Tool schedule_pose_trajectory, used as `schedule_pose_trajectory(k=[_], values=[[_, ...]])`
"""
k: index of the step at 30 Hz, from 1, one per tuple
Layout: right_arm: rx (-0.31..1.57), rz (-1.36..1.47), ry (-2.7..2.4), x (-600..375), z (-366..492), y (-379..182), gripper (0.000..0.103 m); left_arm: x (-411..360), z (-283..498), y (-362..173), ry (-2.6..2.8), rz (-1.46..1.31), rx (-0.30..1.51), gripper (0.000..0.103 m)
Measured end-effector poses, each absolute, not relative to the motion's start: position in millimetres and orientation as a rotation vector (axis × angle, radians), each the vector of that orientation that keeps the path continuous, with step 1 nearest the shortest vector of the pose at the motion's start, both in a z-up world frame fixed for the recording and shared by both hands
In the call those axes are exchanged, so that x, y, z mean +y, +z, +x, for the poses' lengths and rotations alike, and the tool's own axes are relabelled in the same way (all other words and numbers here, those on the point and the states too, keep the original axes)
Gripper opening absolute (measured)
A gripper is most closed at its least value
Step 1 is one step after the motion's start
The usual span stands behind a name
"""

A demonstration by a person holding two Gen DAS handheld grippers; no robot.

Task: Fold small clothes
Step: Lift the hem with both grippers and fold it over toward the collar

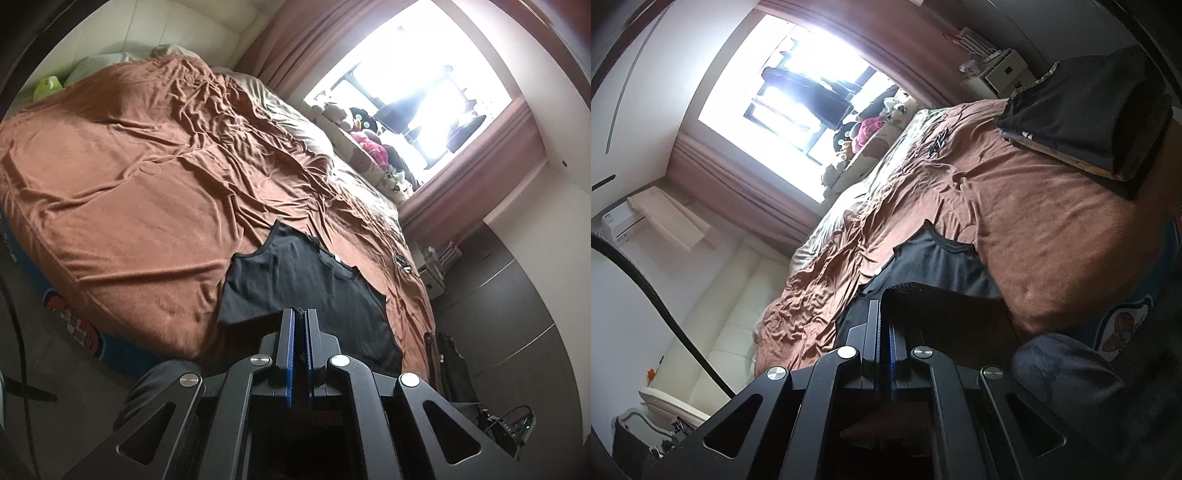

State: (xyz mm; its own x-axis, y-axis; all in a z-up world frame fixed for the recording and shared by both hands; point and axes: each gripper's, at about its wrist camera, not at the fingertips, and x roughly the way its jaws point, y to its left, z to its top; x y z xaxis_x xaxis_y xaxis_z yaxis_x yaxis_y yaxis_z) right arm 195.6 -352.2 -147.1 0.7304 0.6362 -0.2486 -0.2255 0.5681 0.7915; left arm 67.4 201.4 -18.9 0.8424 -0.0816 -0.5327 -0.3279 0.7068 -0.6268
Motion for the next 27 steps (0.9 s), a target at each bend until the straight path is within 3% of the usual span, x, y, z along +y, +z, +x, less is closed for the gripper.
schedule_pose_trajectory(k=[27], values=[[0.693, 0.776, 0.453, -253, 386, -122, 0.000, 259, 233, -62, 0.268, -0.795, 0.715, 0.004]])
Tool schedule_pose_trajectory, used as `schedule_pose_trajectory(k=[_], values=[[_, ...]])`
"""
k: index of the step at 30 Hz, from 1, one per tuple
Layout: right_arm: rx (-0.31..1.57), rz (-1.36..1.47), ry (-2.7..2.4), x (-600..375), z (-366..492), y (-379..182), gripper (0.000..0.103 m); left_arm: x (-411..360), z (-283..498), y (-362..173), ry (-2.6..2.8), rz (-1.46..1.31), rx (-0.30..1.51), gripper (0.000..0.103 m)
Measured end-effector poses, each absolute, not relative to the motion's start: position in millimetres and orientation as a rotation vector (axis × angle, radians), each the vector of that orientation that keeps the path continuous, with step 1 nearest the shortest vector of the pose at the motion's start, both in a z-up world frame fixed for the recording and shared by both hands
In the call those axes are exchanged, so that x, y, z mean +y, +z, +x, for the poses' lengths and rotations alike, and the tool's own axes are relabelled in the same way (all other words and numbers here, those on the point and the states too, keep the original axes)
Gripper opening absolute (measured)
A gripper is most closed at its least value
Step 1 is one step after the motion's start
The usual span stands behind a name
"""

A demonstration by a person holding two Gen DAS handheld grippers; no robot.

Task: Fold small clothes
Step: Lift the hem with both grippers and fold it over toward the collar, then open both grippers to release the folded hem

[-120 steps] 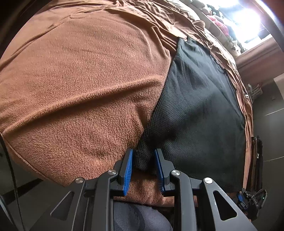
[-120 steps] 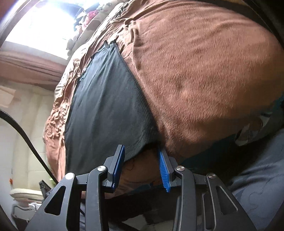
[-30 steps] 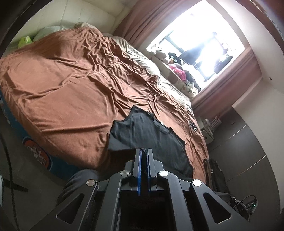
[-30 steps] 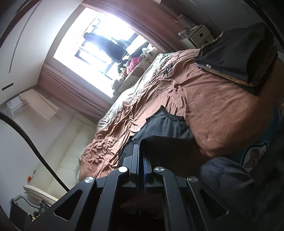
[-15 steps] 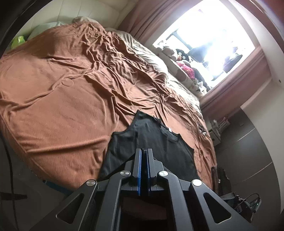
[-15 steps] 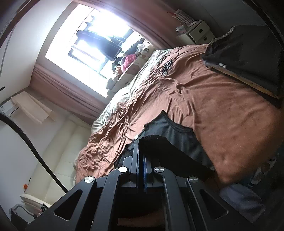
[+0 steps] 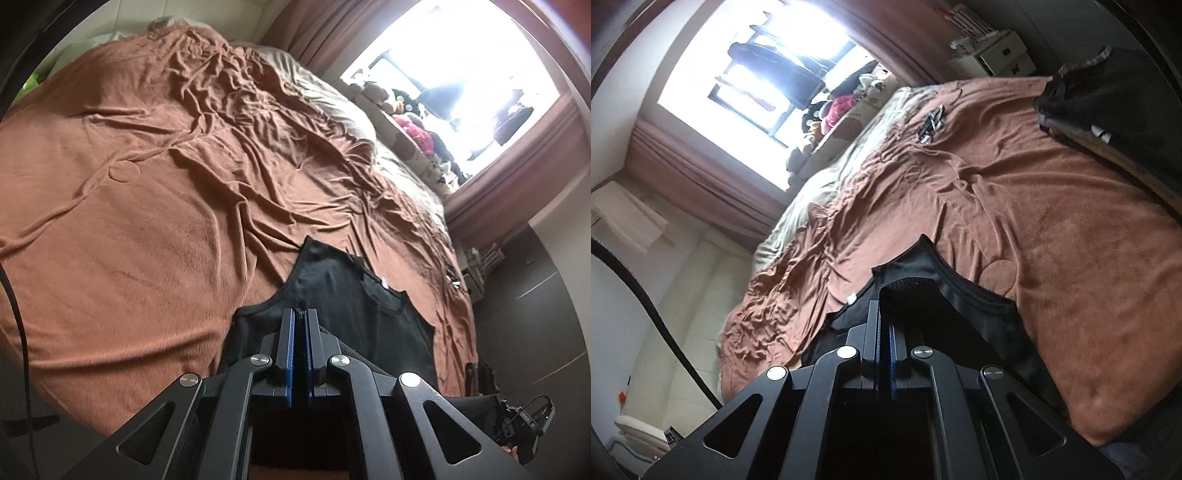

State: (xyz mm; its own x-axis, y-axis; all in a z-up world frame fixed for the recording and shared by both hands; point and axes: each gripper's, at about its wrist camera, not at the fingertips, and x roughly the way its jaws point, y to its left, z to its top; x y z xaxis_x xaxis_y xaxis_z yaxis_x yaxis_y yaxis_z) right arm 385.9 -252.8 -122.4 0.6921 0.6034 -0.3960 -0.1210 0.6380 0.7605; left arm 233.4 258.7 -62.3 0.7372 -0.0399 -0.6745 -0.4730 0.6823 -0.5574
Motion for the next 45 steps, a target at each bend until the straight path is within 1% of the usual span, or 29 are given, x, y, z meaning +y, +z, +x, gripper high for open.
schedule_pose_trajectory(k=[11, 22, 31, 34, 35, 36, 37, 38, 39, 40, 45], values=[[0.789, 0.788, 0.390, -226, 464, -139, 0.000, 274, 314, -89, 0.304, -0.760, 0.799, 0.004], [0.882, 0.768, 0.315, -200, 532, -159, 0.001, 291, 396, -131, 0.330, -0.734, 0.868, 0.004], [0.890, 0.711, 0.313, -182, 559, -169, 0.001, 310, 431, -156, 0.360, -0.743, 0.889, 0.005], [0.914, 0.651, 0.311, -174, 563, -166, 0.003, 313, 435, -156, 0.373, -0.738, 0.895, 0.007], [0.913, 0.634, 0.318, -172, 563, -164, 0.005, 313, 435, -154, 0.365, -0.726, 0.894, 0.013], [0.904, 0.620, 0.337, -169, 563, -161, 0.012, 312, 433, -151, 0.355, -0.712, 0.884, 0.019], [0.897, 0.609, 0.348, -167, 561, -158, 0.029, 310, 431, -148, 0.351, -0.703, 0.876, 0.040], [0.894, 0.597, 0.355, -165, 561, -156, 0.041, 309, 429, -146, 0.349, -0.693, 0.867, 0.061], [0.881, 0.580, 0.364, -162, 559, -152, 0.062, 307, 426, -144, 0.341, -0.690, 0.854, 0.067], [0.843, 0.567, 0.384, -159, 553, -145, 0.067, 307, 424, -141, 0.330, -0.690, 0.841, 0.068], [0.702, 0.498, 0.534, -152, 530, -122, 0.068, 299, 420, -127, 0.299, -0.629, 0.824, 0.070]])
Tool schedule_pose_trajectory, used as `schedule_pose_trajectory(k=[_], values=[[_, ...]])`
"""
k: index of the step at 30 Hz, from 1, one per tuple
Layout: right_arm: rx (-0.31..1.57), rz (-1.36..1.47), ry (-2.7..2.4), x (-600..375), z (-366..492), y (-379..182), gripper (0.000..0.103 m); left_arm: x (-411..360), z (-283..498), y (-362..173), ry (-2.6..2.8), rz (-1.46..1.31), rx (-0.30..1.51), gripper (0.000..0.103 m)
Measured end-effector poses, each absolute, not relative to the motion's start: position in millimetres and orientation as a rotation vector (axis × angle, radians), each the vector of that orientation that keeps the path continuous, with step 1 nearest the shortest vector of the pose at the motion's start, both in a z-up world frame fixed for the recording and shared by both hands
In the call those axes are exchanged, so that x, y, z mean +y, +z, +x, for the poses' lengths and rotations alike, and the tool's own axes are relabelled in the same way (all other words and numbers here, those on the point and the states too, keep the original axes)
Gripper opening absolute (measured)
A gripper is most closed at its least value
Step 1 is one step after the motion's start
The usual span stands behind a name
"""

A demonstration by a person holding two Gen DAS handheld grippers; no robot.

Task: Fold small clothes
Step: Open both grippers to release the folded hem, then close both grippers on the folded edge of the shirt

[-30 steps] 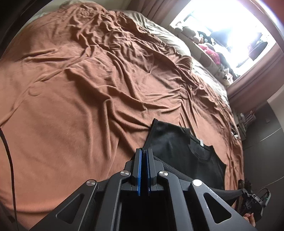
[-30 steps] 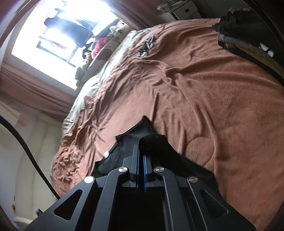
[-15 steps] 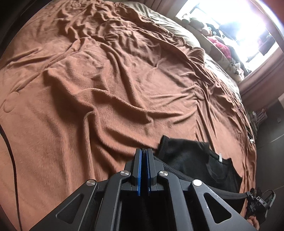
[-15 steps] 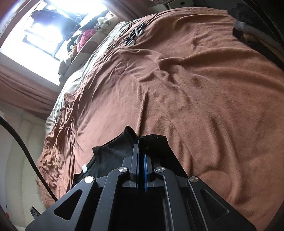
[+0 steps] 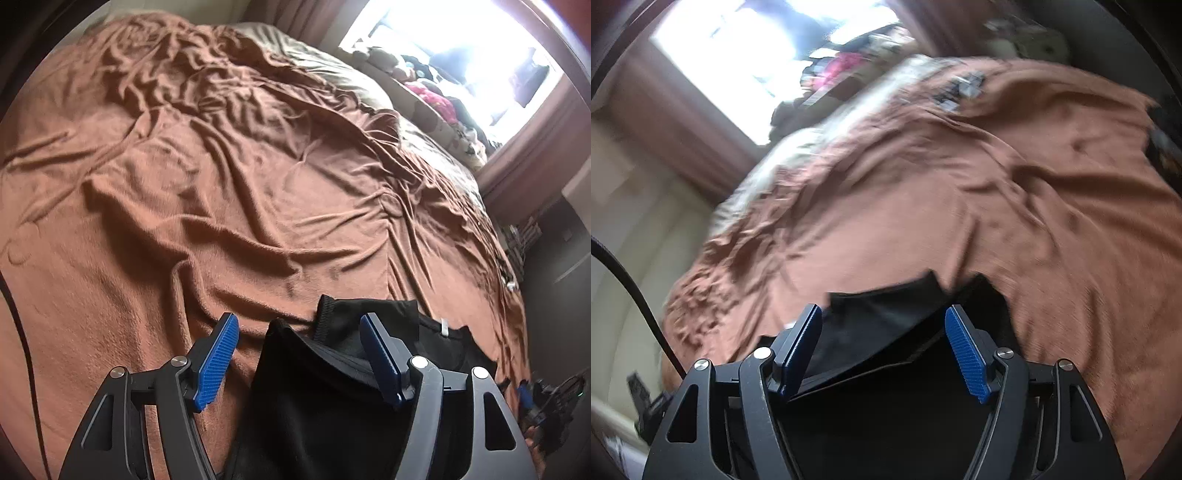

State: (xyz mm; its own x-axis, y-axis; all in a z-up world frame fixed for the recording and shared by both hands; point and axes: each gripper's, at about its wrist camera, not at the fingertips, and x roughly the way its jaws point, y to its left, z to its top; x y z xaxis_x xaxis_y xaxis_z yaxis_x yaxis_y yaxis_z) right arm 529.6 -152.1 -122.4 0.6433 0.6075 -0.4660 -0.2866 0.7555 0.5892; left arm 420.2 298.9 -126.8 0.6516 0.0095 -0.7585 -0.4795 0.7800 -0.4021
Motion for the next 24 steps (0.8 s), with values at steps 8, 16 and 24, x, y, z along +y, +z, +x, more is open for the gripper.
schedule_pose_trajectory(k=[8, 16, 24], values=[[0.684, 0.375, 0.507, -177, 507, -127, 0.068, 268, 418, -119, 0.238, -0.459, 0.868, 0.070], [0.780, 0.223, 0.424, -190, 505, -128, 0.068, 266, 413, -132, 0.243, -0.426, 0.932, 0.069], [0.847, 0.162, 0.465, -170, 540, -129, 0.067, 285, 427, -150, 0.295, -0.457, 0.972, 0.041]])
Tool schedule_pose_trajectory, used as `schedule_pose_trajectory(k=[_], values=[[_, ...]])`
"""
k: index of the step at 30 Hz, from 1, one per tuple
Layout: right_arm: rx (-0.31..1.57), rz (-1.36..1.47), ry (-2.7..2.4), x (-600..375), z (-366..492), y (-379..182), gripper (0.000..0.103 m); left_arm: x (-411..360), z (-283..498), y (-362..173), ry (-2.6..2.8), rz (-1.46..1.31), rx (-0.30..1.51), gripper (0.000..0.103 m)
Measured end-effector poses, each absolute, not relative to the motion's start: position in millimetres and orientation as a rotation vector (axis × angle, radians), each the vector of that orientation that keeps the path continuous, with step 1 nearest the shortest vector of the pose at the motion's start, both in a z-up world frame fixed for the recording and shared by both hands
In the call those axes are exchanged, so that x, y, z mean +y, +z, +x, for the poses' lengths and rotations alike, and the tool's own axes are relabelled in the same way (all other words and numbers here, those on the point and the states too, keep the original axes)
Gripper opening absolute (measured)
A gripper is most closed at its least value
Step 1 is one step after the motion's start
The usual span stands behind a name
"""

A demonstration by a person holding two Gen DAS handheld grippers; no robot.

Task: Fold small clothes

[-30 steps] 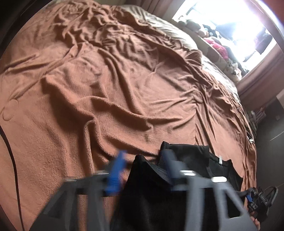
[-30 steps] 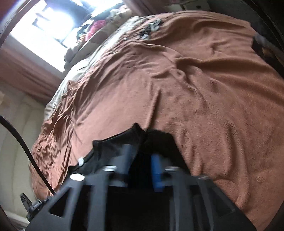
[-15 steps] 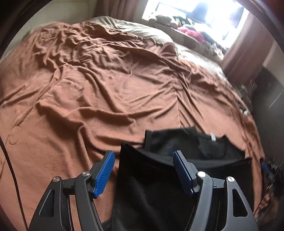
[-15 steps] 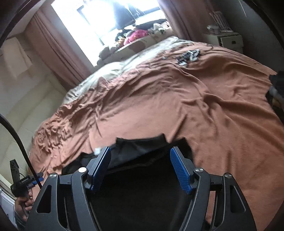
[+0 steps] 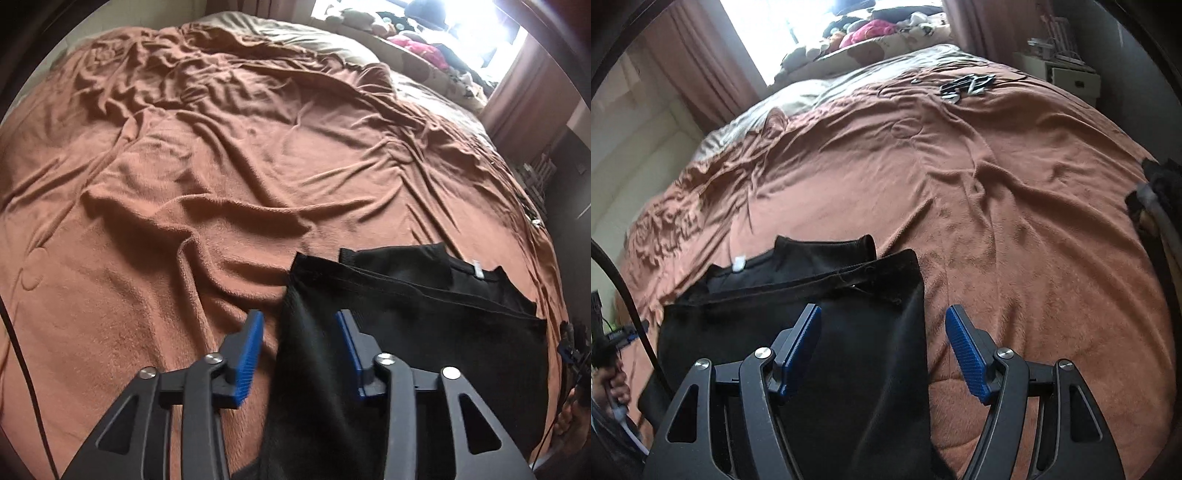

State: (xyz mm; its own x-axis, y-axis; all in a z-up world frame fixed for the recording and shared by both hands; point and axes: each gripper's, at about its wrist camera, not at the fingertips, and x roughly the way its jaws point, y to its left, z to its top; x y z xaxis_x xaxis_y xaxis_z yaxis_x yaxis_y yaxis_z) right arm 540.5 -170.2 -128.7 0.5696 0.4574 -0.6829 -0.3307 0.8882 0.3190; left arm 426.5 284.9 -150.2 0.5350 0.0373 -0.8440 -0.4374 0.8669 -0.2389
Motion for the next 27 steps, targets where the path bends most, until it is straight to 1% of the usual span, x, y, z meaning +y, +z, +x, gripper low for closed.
schedule_pose_trajectory(k=[4, 7, 13, 16, 17, 18, 19, 20, 21, 22, 27], values=[[0.876, 0.164, 0.474, -164, 559, -136, 0.054, 288, 436, -158, 0.279, -0.463, 0.960, 0.041], [0.888, 0.151, 0.485, -156, 568, -142, 0.053, 288, 445, -165, 0.283, -0.449, 0.971, 0.039], [0.931, 0.106, 0.463, -142, 587, -155, 0.052, 291, 463, -180, 0.319, -0.423, 0.993, 0.038], [0.950, 0.107, 0.444, -139, 596, -162, 0.045, 291, 470, -187, 0.327, -0.405, 1.013, 0.037], [0.953, 0.108, 0.442, -139, 599, -163, 0.040, 291, 473, -190, 0.329, -0.405, 1.018, 0.031], [0.955, 0.106, 0.437, -138, 600, -164, 0.033, 291, 474, -192, 0.324, -0.408, 1.021, 0.025], [0.954, 0.101, 0.431, -138, 601, -164, 0.021, 291, 474, -193, 0.317, -0.412, 1.021, 0.014], [0.952, 0.100, 0.427, -138, 602, -164, 0.014, 291, 474, -192, 0.317, -0.411, 1.019, 0.008], [0.948, 0.109, 0.430, -139, 601, -163, 0.005, 291, 473, -190, 0.317, -0.411, 1.013, 0.007], [0.941, 0.117, 0.434, -140, 600, -162, 0.002, 291, 472, -188, 0.317, -0.412, 1.007, 0.005], [0.853, 0.117, 0.450, -144, 583, -140, 0.000, 293, 461, -166, 0.322, -0.446, 0.938, 0.005]])
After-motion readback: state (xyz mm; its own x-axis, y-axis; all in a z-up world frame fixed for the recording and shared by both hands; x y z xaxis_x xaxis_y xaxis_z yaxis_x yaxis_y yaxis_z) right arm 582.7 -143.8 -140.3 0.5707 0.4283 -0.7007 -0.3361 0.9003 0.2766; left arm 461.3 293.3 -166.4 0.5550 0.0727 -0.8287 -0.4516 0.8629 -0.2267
